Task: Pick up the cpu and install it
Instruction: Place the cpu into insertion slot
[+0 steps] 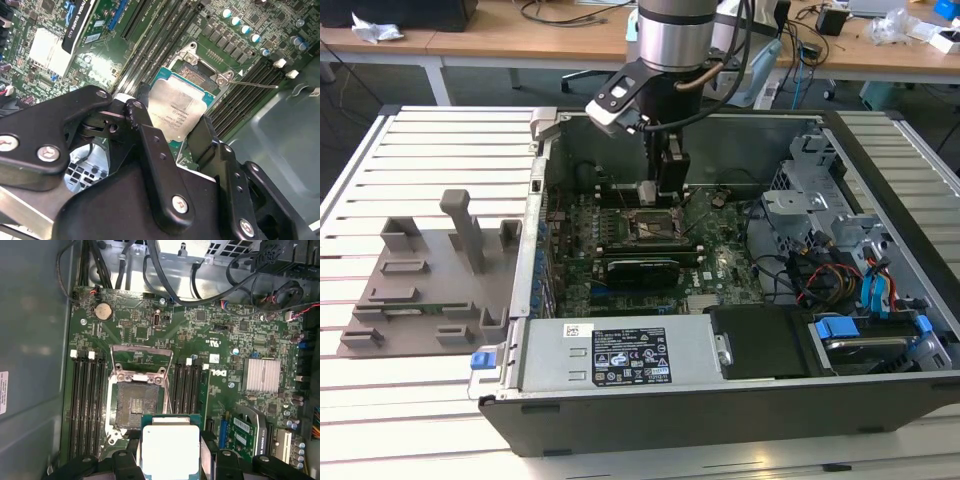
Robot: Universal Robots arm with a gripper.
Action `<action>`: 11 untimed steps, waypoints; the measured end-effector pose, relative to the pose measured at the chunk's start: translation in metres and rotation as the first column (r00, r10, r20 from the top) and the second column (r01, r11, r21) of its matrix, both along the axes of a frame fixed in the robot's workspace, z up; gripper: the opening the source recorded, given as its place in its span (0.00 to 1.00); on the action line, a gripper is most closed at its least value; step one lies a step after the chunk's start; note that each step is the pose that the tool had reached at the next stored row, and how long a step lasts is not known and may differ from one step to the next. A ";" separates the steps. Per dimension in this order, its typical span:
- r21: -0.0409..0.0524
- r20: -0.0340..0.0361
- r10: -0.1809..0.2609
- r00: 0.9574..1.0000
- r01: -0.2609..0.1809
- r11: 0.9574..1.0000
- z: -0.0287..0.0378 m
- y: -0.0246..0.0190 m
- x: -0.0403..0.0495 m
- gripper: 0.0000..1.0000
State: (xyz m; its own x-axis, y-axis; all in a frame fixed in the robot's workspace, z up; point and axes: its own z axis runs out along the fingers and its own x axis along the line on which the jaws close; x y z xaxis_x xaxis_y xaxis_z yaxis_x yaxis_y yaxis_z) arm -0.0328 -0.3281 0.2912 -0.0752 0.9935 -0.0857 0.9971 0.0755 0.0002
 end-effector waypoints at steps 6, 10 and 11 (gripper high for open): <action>0.000 0.000 0.000 1.000 0.000 1.000 -0.0040 0.0000 0.0012 0.55; 0.000 0.000 0.000 1.000 0.000 1.000 -0.0059 0.0000 0.0016 0.55; 0.000 0.000 0.000 1.000 0.000 1.000 -0.0063 0.0000 0.0016 0.55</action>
State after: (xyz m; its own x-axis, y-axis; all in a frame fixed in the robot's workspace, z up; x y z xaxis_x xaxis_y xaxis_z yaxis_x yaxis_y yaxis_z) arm -0.0311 -0.3281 0.2849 -0.0751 0.9935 -0.0861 0.9972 0.0754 0.0001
